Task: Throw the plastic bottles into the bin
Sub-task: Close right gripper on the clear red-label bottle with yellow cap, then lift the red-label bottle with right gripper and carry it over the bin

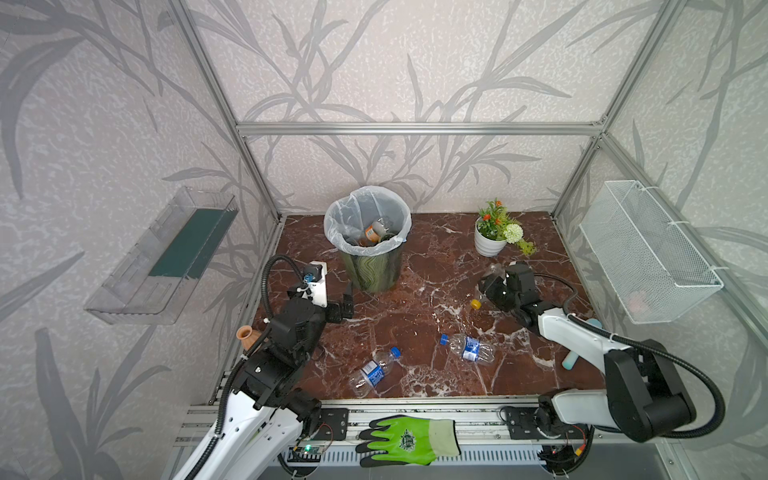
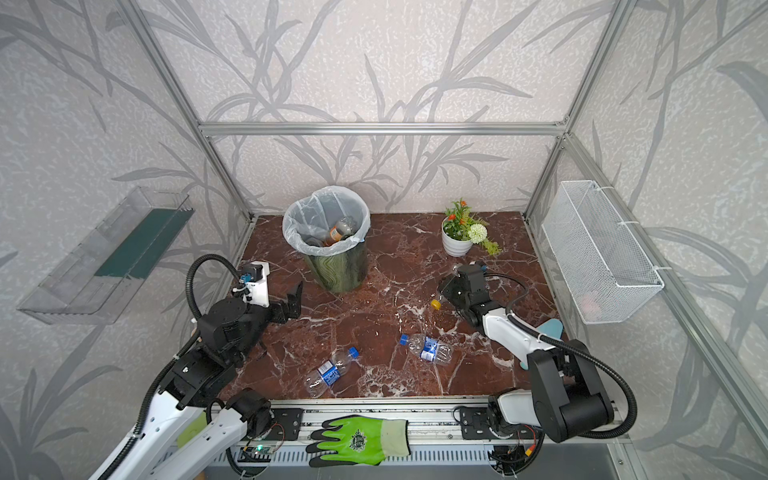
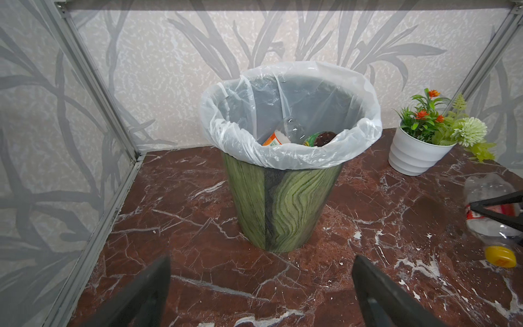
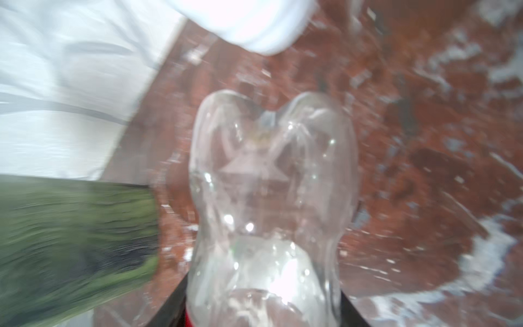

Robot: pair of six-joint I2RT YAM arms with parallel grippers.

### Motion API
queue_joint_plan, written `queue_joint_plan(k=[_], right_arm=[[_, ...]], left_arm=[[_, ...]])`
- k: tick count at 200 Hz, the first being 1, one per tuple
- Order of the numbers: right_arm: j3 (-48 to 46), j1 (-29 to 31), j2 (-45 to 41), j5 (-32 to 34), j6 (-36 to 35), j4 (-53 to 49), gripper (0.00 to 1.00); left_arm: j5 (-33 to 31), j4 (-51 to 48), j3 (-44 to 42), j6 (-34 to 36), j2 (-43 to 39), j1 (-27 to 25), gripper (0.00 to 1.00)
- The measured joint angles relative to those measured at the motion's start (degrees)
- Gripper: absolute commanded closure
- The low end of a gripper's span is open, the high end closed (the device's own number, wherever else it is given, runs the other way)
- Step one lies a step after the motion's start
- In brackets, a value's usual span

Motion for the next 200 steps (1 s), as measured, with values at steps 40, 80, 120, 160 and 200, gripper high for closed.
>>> queue_joint_plan(k=[40,80,120,160,200], right_arm=[[-2.0,1.4,-9.6,-0.3,-3.6,9.5,0.57],[5.4,3.8,-15.1,1.6,-11.8,16.5,0.55],[22.4,7.8,-10.1,0.9,-19.5,29.1,0.54],[37.5,15.9,1.7,-1.0,-24.7,37.6,0.53],[54.2,23.0,23.9,-3.9,-25.5,32.2,0.45]], left_arm=[[-5.4,-0.5,-2.9,-6.1,0.6,0.0,0.01],[-10.3,-1.3,-4.9,-11.8,1.2,0.1,0.01],[-11.5,-3.5,-5.1,-15.7,2.3,0.4,0.01],[-11.1,-4.6,-5.0,-17.2,4.6,0.5,0.01],[-9.4,-4.7,-5.0,-18.1,6.8,0.5,0.01]])
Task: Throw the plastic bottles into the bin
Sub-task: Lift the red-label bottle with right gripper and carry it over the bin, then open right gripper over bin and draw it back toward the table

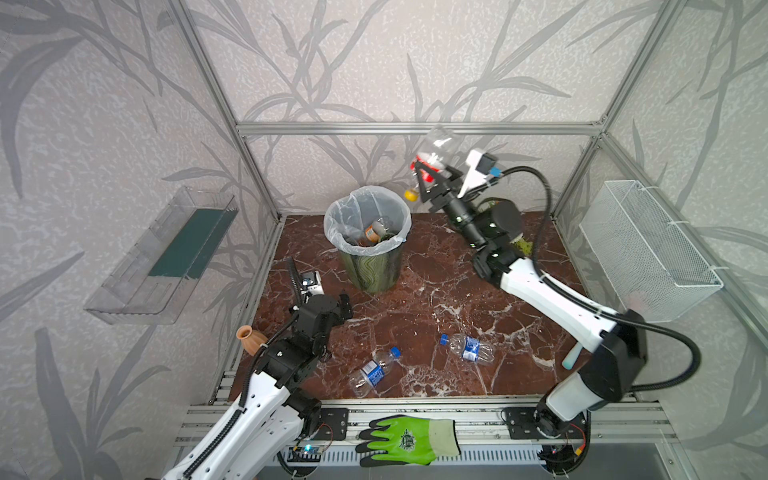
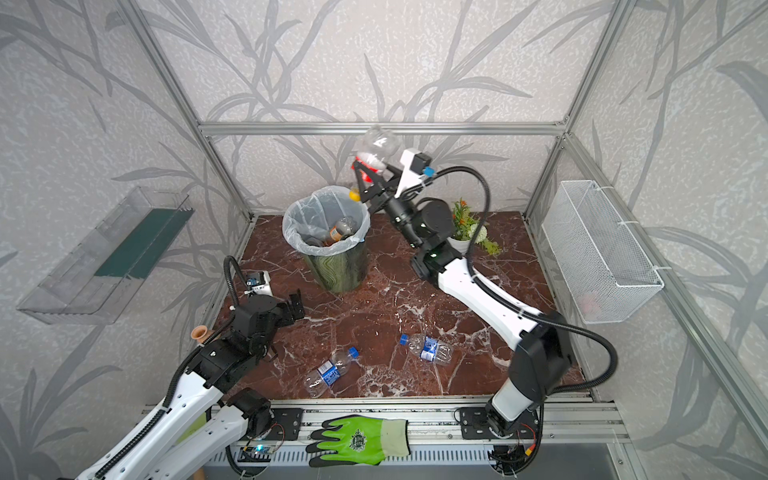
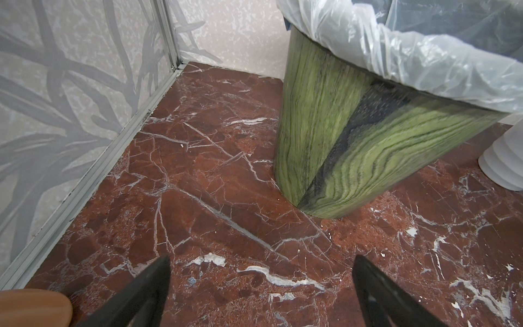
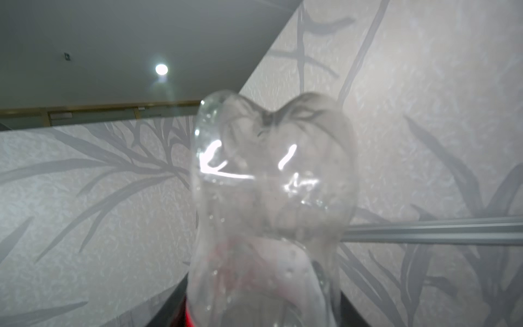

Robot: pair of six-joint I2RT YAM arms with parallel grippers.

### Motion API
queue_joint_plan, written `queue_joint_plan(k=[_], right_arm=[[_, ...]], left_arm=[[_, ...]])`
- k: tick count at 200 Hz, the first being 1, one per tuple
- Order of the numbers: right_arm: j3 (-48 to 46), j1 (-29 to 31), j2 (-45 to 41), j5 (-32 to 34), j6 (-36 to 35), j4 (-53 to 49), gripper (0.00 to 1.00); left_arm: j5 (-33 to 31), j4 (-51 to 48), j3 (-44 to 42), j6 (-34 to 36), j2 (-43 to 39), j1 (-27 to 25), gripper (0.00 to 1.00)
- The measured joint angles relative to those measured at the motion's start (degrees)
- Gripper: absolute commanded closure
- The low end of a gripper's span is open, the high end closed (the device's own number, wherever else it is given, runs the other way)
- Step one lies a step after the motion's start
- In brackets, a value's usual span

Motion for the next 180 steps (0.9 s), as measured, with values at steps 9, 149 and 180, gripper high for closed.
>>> queue_joint_plan(k=[9,149,180], right_arm=[[3.6,0.7,5.6,-1.0,0.2,-3.4,0.37],[-14.7,-5.1,-23.2,5.3,-7.8,-19.8,0.00],[-32.1,-8.6,-26.7,7.4,-3.3,-20.3,0.00]], left_arm=[[0.5,-0.2,0.1,0.0,0.1,0.0,0.01],[6.0,-3.0,4.5,5.4,-1.9,-2.8,0.01],[3.8,-4.9,5.2,5.5,1.2,-10.2,0.01]])
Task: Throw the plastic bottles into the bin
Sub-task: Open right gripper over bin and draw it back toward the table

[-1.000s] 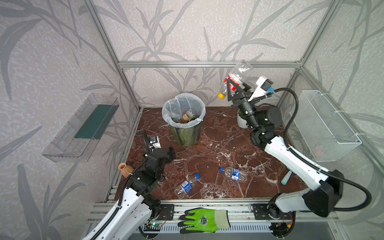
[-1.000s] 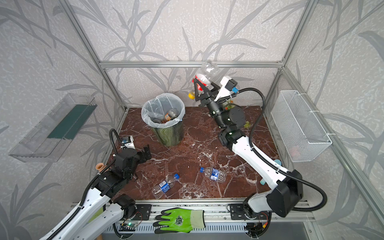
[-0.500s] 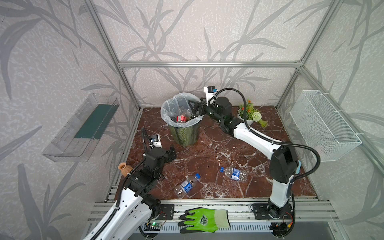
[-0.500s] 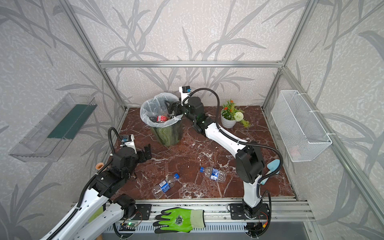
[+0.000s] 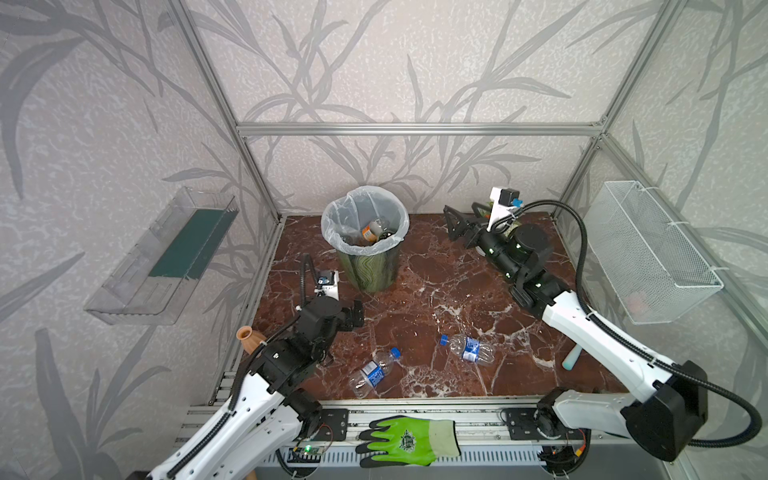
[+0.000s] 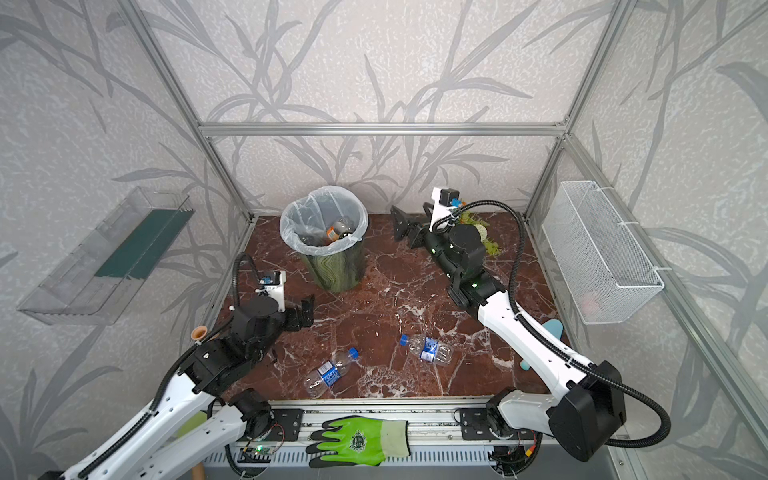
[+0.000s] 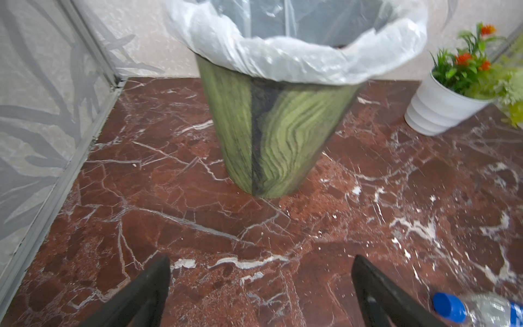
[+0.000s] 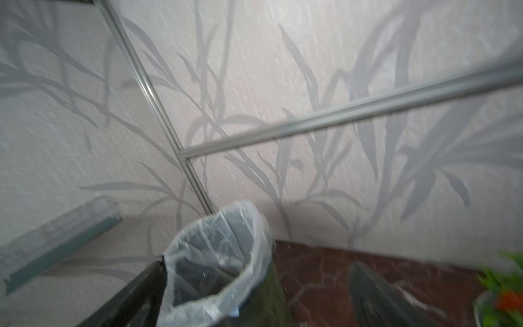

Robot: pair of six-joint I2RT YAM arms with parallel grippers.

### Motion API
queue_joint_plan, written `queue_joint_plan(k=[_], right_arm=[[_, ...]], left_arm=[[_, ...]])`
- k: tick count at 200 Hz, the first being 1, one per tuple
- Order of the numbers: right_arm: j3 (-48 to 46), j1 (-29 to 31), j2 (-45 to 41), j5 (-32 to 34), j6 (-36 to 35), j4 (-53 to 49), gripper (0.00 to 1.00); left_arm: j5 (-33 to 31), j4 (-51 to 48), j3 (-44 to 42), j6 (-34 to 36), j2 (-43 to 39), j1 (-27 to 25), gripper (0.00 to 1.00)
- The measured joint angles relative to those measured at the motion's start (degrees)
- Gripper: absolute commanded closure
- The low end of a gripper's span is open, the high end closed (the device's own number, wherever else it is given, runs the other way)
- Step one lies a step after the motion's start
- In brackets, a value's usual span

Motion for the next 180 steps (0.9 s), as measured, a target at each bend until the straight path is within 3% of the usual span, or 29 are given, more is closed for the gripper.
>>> queue_joint_plan(k=[32,67,115,180], right_arm=[[-20.2,-2.1,-5.1,2.9,6.7,-3.1,0.00],[-32.9,-5.3,-17.0,5.7,13.9,-6.0,0.00],[-38.6,-9.9,-29.4,8.2,18.5,-9.3,0.00],[-40.4,-12.6,-27.4,7.1,22.4,-9.9,0.00]], left_arm=[[-1.2,-3.5,0.4,-1.7,5.2,-7.2,0.01],[-0.7,-10.9,2.3,-5.6,11.2,-11.8,0.01],[2.3,-18.8,6.4,-13.3,15.6,-17.5,0.01],[8.2,-21.3,6.3,-21.5,23.6,-24.4,0.01]])
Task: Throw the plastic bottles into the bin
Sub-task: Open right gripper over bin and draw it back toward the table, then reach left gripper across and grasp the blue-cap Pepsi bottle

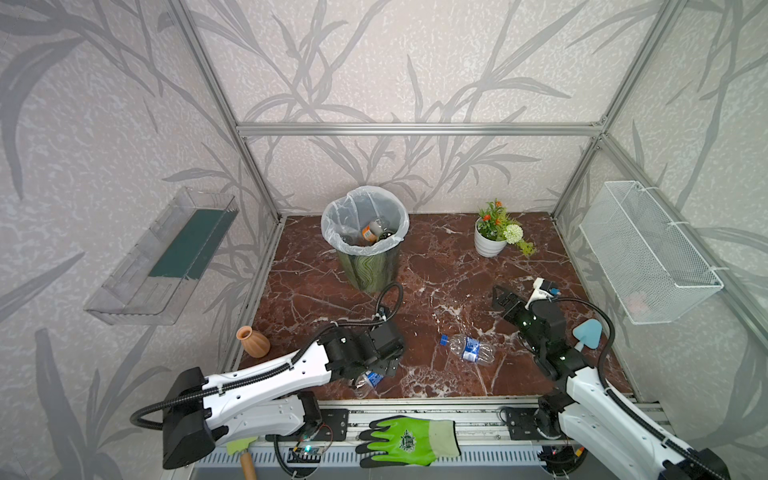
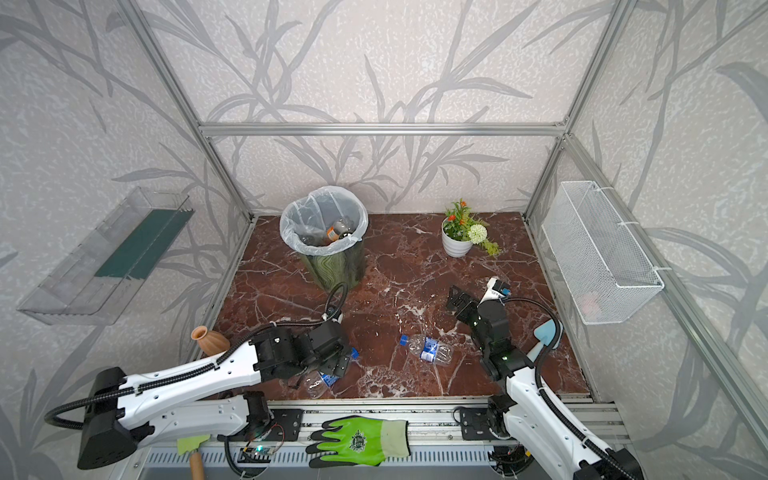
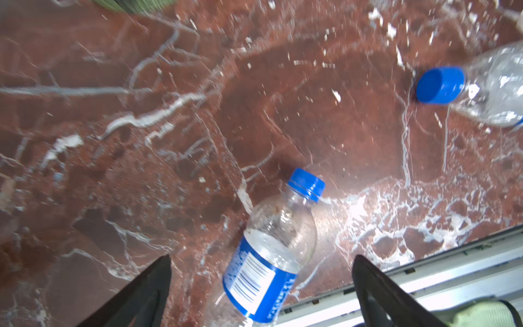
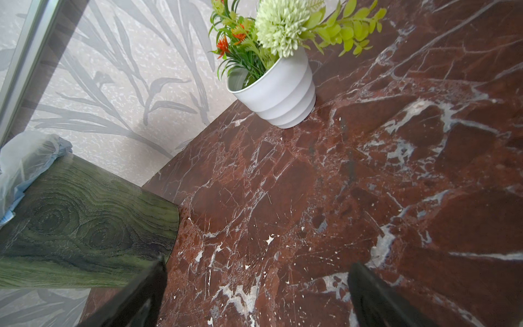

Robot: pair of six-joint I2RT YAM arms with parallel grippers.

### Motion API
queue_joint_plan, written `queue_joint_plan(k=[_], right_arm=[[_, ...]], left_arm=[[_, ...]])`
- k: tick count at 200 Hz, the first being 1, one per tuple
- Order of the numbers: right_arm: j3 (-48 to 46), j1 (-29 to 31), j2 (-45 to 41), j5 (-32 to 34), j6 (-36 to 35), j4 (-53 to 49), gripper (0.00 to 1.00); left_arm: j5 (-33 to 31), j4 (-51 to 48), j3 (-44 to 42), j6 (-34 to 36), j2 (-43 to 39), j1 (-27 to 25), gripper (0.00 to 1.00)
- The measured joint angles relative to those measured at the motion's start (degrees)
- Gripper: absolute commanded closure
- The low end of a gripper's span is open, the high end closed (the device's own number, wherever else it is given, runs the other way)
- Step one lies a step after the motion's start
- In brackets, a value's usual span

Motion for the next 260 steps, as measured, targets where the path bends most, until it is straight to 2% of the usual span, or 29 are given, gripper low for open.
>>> queue_joint_plan(k=[62,111,149,177,227,260], right_arm=[[-0.5,-1.1,1.4,-1.3,2.1,0.9,0.00],[-1.1,-2.2,-0.4,-1.5,3.3,0.8,0.00],[-1.6,-2.6,-0.9,-1.5,4.2,0.5,0.00],[-1.7,-2.9,-0.9,-1.5,4.6,0.4,0.00],[-2.7,-3.7,-0.9,-1.9,5.8,0.2,0.00],[-2.7,-4.1,-1.9,-2.1,5.9,0.2,0.00]], left_arm=[[5.7,0.9,-1.8,-0.9,6.9,-0.3,0.11],[7.0,1.2,-2.4,-1.4,11.5,-0.3,0.12],[8.0,2.9,-2.8,-1.4,15.0,-0.3,0.20],[8.1,4.1,-2.8,-0.7,16.9,-0.3,0.21],[7.6,4.9,-0.5,0.8,22.8,-0.3,0.47],[6.4,6.1,1.7,1.2,23.1,-0.3,0.58]])
